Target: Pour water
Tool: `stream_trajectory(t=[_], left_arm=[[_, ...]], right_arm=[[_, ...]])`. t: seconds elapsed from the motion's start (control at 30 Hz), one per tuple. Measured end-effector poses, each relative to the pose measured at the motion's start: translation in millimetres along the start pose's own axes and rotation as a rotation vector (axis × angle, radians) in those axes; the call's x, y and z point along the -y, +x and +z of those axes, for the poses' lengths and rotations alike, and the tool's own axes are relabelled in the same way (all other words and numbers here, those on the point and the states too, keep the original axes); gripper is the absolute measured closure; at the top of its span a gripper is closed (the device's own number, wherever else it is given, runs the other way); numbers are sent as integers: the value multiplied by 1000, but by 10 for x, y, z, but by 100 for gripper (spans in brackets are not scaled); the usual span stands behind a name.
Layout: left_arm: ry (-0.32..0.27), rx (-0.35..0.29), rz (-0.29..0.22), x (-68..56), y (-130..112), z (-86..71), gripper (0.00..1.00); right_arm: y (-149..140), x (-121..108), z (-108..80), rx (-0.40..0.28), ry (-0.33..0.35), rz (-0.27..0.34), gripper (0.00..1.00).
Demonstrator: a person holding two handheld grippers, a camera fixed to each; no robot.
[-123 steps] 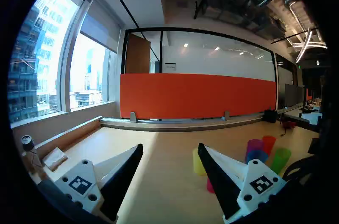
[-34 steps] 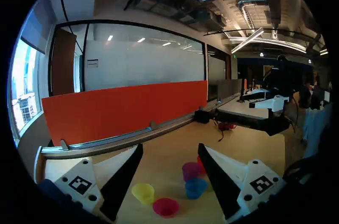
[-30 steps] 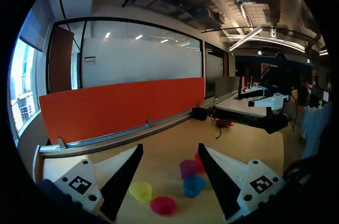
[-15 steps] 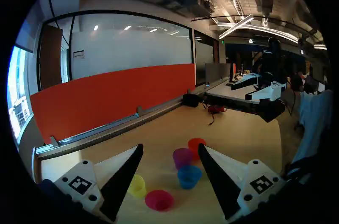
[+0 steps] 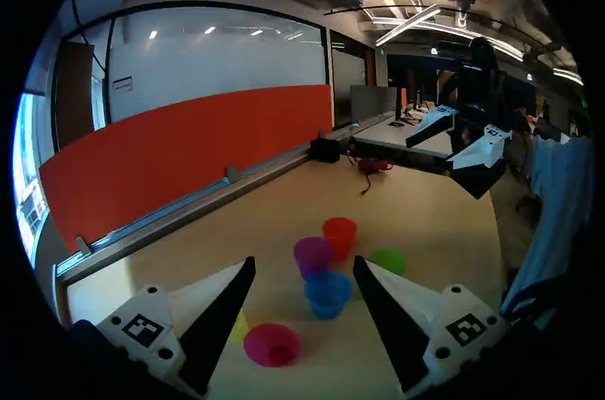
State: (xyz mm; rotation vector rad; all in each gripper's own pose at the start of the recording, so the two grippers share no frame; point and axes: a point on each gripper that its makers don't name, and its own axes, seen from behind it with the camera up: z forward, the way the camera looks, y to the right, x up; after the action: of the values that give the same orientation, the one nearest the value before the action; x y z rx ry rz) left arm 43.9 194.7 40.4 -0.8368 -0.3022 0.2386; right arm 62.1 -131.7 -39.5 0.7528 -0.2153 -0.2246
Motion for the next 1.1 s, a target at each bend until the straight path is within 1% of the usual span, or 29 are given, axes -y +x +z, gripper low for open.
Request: stream_trajectory(t=[0.2, 0.4, 0.87, 1.1], left_arm=[[-16, 43, 5, -49, -183, 106, 4], [-35, 80, 3, -91, -350, 232, 4], [-85, 172, 14, -228, -781, 475, 4], [-99, 199, 8, -256, -928, 594, 4]], right_arm=[[-140, 15, 16, 24, 11, 13, 1], [-311, 35, 65, 57, 18, 5, 1], [-644, 126, 265, 128, 44, -23, 1], [-755, 153, 362, 147, 53, -27, 1]])
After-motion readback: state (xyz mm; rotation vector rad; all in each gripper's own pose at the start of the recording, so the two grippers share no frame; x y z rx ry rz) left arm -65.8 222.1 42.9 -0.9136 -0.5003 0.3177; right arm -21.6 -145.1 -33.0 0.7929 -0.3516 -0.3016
